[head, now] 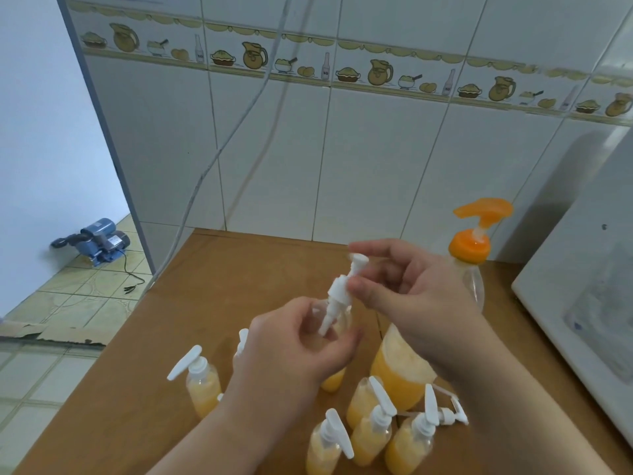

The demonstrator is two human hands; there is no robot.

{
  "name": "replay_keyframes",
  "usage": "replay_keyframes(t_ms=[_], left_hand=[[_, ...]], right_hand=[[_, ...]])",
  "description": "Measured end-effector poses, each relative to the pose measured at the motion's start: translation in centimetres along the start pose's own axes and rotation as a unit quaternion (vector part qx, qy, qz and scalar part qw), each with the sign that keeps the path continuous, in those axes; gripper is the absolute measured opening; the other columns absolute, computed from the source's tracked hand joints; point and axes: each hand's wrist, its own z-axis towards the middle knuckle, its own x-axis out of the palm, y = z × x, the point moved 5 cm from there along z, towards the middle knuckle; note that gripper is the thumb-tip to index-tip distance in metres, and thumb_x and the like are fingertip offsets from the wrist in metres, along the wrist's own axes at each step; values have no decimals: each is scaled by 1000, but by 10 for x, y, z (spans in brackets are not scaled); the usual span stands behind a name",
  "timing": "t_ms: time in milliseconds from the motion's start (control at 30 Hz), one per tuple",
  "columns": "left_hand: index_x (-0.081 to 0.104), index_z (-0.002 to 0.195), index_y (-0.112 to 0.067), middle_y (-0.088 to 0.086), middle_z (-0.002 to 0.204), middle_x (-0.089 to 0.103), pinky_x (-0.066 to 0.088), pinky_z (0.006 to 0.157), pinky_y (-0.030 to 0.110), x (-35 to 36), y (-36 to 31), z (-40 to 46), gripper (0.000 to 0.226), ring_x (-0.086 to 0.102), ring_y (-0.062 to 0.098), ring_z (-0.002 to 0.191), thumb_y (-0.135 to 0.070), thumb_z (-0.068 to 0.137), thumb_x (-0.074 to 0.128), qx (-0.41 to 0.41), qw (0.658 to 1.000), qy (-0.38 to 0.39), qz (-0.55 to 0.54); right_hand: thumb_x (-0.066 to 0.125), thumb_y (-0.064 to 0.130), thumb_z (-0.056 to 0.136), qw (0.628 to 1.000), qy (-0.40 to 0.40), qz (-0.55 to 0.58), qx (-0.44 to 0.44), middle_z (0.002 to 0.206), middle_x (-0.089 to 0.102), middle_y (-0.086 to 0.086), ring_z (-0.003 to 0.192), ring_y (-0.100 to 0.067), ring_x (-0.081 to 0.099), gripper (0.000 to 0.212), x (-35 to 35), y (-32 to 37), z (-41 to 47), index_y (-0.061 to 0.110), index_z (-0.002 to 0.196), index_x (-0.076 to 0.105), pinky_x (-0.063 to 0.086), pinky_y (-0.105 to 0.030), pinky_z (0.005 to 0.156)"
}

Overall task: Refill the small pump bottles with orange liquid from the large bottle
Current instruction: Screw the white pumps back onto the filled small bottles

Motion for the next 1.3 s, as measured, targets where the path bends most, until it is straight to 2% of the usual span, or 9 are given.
replay_keyframes(t_ms=[100,200,433,633,733,867,967,1200,1300], left_hand=[[64,72,-28,-14,69,67,50,58,27,0,1,-1,25,61,3,62,-51,63,69,-12,1000,-11,19],[65,72,-28,-13,69,66,48,58,22,-1,-2,0,23,60,4,62,-48,66,74,-5,1000,-12,26],[64,70,-26,-12,69,66,43,57,13,1,-14,-5,17,60,5,64,-37,70,77,20,999,7,37],[65,74,-29,-17,71,65,46,58,17,-4,-13,-7,17,61,3,68,-42,70,76,28,998,-2,59],[65,73,-29,-17,70,66,46,56,16,-5,-14,-8,16,61,2,66,-41,70,76,22,998,0,51],[67,75,-28,-16,69,66,45,56,14,-7,-16,-9,15,62,4,67,-40,69,75,27,999,8,39],[68,75,-26,-13,68,67,43,55,11,-8,-16,-7,14,62,4,65,-36,70,76,23,999,10,30],[67,74,-27,-18,66,64,41,54,8,-10,-18,-2,17,61,1,66,-43,70,70,52,996,-2,66],[67,74,-27,-17,65,64,42,54,10,-13,-16,1,18,59,0,62,-44,71,72,32,998,18,58]], right_hand=[[74,42,60,1000,0,-14,17,78,66,-3,76,-10,64,50,2,-4,-1,31,106,61,54,-23,67],[69,20,71,995,27,94,36,89,73,-1,88,-8,68,48,1,-2,-2,27,117,56,52,-12,69],[68,22,67,989,48,125,62,89,73,-4,86,-12,69,47,1,-4,-6,21,114,61,50,-13,70],[69,55,59,997,10,46,60,90,70,17,86,-1,65,54,2,-8,-9,34,108,61,49,-8,66],[70,25,70,992,74,94,30,100,73,1,97,-11,67,41,2,-1,-13,19,110,65,53,-18,79],[77,45,57,1000,-9,-6,7,86,71,2,86,-12,66,33,2,-7,-11,26,84,73,54,-32,80],[74,35,66,998,41,41,19,97,72,4,98,-10,65,34,1,-7,-12,24,98,72,48,-33,91],[67,54,55,996,-46,-24,68,65,65,11,60,4,58,47,17,-16,-18,15,81,70,46,-10,53],[70,46,59,994,-19,30,105,92,72,10,88,0,65,48,10,-24,-17,22,101,69,51,-13,69]])
